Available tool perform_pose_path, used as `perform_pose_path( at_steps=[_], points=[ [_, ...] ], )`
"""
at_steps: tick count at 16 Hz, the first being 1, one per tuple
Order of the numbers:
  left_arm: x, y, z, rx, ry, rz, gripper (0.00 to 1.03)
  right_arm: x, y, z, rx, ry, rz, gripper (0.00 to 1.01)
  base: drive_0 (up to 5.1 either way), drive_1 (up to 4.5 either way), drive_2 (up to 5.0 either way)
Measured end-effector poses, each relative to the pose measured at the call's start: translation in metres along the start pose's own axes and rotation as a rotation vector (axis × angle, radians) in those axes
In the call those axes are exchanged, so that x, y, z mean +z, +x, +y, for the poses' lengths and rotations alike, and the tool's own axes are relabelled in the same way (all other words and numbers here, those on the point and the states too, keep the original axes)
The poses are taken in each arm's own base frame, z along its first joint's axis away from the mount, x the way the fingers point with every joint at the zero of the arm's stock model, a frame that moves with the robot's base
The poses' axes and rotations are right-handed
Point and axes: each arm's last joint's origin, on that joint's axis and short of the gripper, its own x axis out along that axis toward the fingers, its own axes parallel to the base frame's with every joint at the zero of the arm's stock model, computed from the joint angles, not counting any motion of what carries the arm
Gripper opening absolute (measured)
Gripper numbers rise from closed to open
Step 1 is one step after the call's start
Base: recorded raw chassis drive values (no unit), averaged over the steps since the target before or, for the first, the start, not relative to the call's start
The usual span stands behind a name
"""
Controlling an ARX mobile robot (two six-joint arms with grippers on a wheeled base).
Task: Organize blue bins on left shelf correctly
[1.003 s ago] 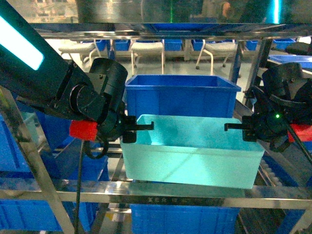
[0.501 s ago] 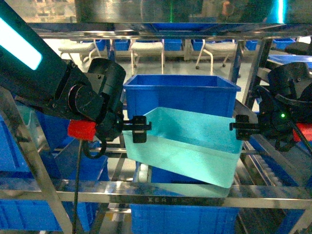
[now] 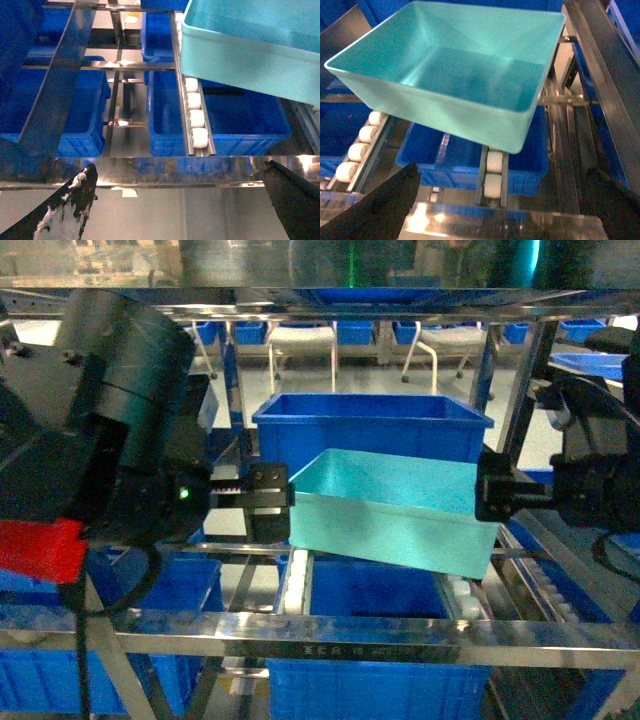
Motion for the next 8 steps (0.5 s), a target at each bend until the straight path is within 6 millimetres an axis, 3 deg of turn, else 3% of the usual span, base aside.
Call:
perform_pose_path(
  at_steps=[4,8],
  points=[
    [-0.026,-0.043,0.022,0.046,-0.023,0.006,0.98,-0.021,-0.055,-0.005,-0.074,0.066,0.056,0.98,0.0,0.00,0.0],
    [-0.026,-0.045,0.026,0.056,-0.035,0.007,0.98,-0.021,-0.059,-0.007,-0.083,0.069,0.062,0.98,0.0,0.00,0.0]
  ],
)
